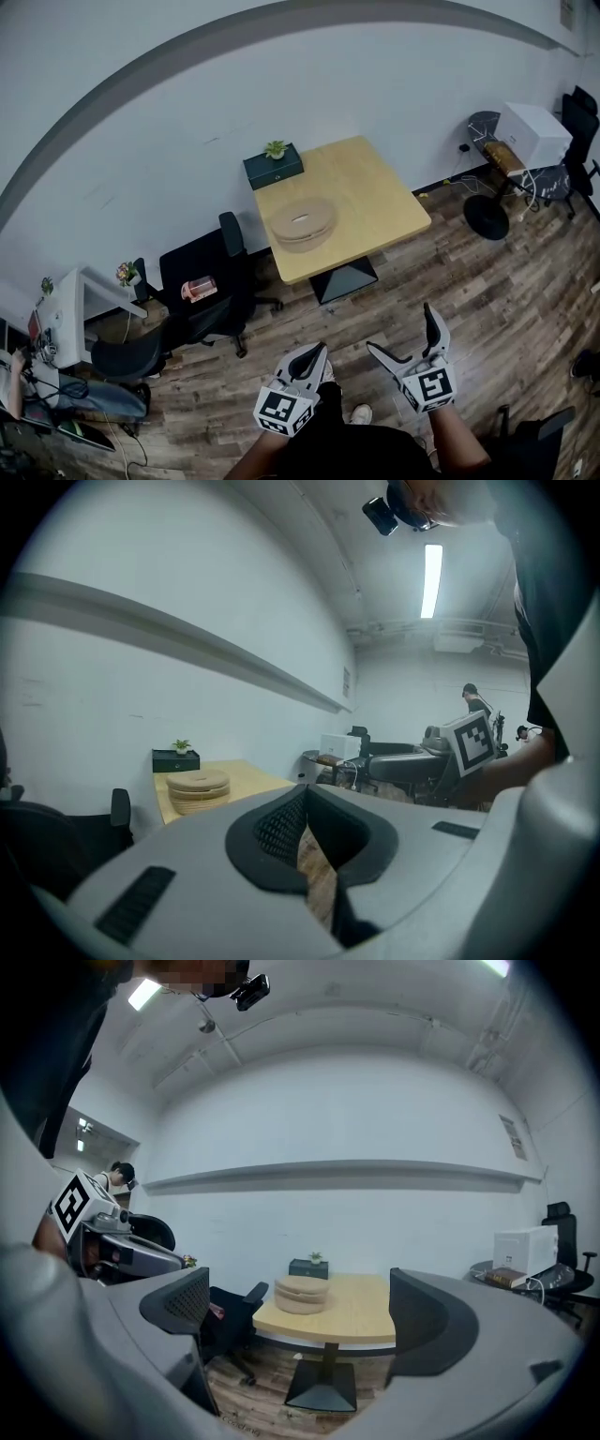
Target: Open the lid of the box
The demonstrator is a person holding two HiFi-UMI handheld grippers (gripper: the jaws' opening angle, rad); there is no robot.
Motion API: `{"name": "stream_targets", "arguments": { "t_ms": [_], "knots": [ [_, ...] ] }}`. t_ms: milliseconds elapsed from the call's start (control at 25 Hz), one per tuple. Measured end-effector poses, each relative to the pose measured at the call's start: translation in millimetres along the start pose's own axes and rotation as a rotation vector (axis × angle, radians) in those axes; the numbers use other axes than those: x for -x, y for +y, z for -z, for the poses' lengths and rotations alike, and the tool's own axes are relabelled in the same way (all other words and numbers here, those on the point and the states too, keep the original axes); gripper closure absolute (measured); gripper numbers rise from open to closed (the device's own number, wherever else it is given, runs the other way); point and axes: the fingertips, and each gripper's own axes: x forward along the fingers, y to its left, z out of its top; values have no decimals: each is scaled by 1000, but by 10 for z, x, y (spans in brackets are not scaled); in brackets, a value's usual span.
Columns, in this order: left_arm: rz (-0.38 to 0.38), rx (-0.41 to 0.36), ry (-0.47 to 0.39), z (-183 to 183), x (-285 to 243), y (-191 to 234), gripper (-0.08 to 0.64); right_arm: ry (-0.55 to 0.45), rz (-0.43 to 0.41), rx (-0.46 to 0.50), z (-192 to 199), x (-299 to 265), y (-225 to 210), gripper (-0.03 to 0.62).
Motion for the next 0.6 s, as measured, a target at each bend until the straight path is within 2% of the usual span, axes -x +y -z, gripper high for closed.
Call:
{"name": "stream_targets", "arguments": {
  "t_ms": [120,240,440,600],
  "knots": [
    [-10,12,0,-30,-154,232,541,-13,-29,17,-47,-321,-39,-5],
    [-17,19,-4,-93,-337,492,541,36,-75,47,-56,-687,-26,-5],
    [-24,14,0,-198,-594,925,541,-41,-174,96,-214,-1304,29,-5],
    [-37,23,10,-218,-702,1301,541,-45,-235,68,-303,-1707,64,-5]
  ]
}}
